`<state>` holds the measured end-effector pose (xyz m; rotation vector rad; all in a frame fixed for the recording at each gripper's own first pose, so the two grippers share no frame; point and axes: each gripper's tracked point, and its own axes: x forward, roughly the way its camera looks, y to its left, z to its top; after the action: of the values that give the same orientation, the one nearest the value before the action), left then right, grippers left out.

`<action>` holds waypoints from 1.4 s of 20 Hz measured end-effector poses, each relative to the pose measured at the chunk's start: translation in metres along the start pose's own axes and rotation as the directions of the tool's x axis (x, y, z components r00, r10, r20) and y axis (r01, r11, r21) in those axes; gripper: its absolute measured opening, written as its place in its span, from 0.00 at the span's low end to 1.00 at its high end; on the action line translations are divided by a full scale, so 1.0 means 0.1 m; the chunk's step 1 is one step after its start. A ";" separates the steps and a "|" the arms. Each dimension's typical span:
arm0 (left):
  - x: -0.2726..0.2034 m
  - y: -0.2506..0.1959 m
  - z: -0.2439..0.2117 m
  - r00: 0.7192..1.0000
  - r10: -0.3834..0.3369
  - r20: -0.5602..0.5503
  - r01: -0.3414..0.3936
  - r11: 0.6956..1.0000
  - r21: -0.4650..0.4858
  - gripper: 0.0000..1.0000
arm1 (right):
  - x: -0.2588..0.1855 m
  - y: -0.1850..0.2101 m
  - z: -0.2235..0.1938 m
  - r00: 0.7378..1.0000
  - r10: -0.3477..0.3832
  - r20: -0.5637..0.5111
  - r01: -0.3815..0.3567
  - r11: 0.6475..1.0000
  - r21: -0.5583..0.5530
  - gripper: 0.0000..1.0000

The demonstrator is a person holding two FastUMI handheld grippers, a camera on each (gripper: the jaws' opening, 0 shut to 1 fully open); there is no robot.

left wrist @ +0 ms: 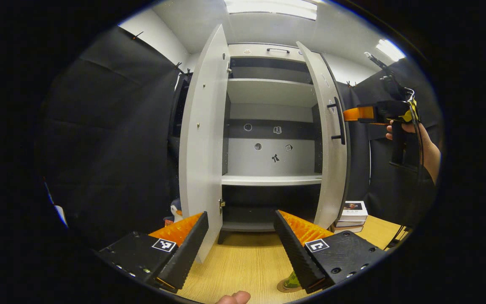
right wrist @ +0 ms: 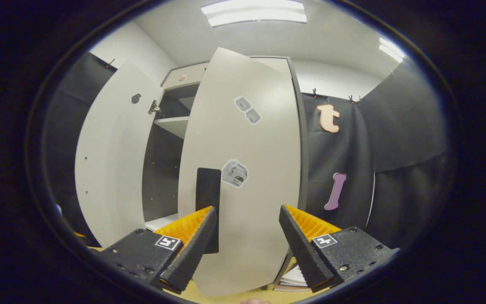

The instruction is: Grasp the bottle in the cabinet with the left hand and place it on the coaster, then close the right door with the right hand and the left door with the left hand.

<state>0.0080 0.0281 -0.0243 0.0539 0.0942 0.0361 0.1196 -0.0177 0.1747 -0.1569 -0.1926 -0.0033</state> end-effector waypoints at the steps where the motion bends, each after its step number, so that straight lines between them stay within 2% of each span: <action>1: 0.00 -0.01 0.01 1.000 -0.004 0.003 0.004 1.000 -0.002 0.95 | -0.07 -0.03 -0.02 1.000 -0.007 -0.001 0.007 1.000 0.002 0.98; 6: 0.09 -0.15 0.06 0.999 -0.038 -0.002 0.038 0.999 -0.019 0.95 | -0.69 -0.11 -0.38 0.999 -0.050 -0.004 0.050 0.997 0.052 0.98; 7: 0.11 -0.16 0.06 0.999 -0.040 0.001 0.040 0.999 -0.027 0.95 | -0.82 -0.13 -0.53 0.997 -0.068 -0.022 0.069 0.997 0.039 0.94; 9: 0.16 -0.21 0.05 0.998 -0.056 -0.005 0.056 0.998 -0.029 0.95 | -1.06 -0.15 -0.87 0.992 -0.101 -0.072 0.102 0.994 0.022 0.98; 12: 0.18 -0.25 0.04 0.997 -0.075 -0.010 0.075 0.997 -0.001 0.95 | -1.36 -0.09 -1.33 0.983 -0.113 -0.148 0.120 0.992 0.035 0.99; 13: 0.18 -0.26 0.05 0.997 -0.081 -0.007 0.081 0.997 0.004 0.95 | -1.43 -0.06 -1.45 0.979 -0.115 -0.168 0.123 0.992 0.041 0.94; 14: 0.18 -0.27 0.06 0.996 -0.087 -0.003 0.087 0.996 0.007 0.95 | -1.48 -0.03 -1.55 0.975 -0.115 -0.187 0.126 0.991 0.048 0.98; 16: 0.13 -0.22 0.16 0.997 -0.070 0.016 0.070 0.998 0.002 0.95 | -1.53 0.04 -1.67 0.970 -0.098 -0.221 0.116 0.991 0.071 0.98; 18: 0.05 -0.01 0.43 0.997 -0.019 0.069 0.021 1.000 -0.017 0.95 | -1.53 0.05 -1.72 0.968 -0.083 -0.238 0.107 0.990 0.088 0.99; 19: 0.02 0.18 0.57 0.996 0.023 0.088 -0.021 0.999 -0.032 0.96 | -1.53 0.03 -1.72 0.967 -0.086 -0.241 0.110 0.990 0.087 0.94; 20: -0.02 0.38 0.70 0.993 0.064 0.102 -0.059 0.997 -0.043 0.95 | -1.53 0.00 -1.74 0.966 -0.091 -0.244 0.114 0.990 0.082 0.99; 21: -0.03 0.61 0.82 0.989 0.107 0.106 -0.103 0.994 -0.043 0.95 | -1.53 -0.02 -1.74 0.965 -0.094 -0.246 0.117 0.990 0.079 0.99; 22: -0.03 0.86 0.91 0.981 0.153 0.115 -0.150 0.988 -0.038 0.96 | -1.53 -0.03 -1.74 0.965 -0.092 -0.245 0.115 0.990 0.082 0.99; 23: 0.00 1.11 1.03 0.969 0.203 0.142 -0.201 0.979 -0.032 0.96 | -1.52 -0.04 -1.73 0.965 -0.089 -0.245 0.114 0.990 0.089 0.94; 24: 0.03 1.36 1.16 0.955 0.247 0.161 -0.247 0.969 -0.019 0.99 | -1.52 -0.06 -1.73 0.965 -0.088 -0.245 0.114 0.989 0.096 0.99; 25: 0.09 1.58 1.25 0.943 0.284 0.172 -0.288 0.958 -0.001 0.99 | -1.51 -0.07 -1.72 0.965 -0.087 -0.246 0.114 0.988 0.101 0.99; 26: 0.18 1.74 1.31 0.932 0.312 0.182 -0.320 0.947 0.013 0.95 | -1.50 -0.09 -1.71 0.965 -0.089 -0.245 0.117 0.988 0.104 0.99; 27: 0.26 1.87 1.36 0.923 0.338 0.186 -0.348 0.937 0.020 0.95 | -1.50 -0.11 -1.70 0.966 -0.092 -0.243 0.121 0.987 0.105 0.94; 28: 0.34 1.95 1.37 0.916 0.354 0.186 -0.364 0.931 0.018 0.95 | -1.50 -0.12 -1.67 0.967 -0.095 -0.237 0.123 0.987 0.106 0.99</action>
<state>0.0481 0.2168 0.1201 0.1269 -0.0979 0.3971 0.0044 -0.0574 -0.0142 -0.0247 0.0324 -0.1191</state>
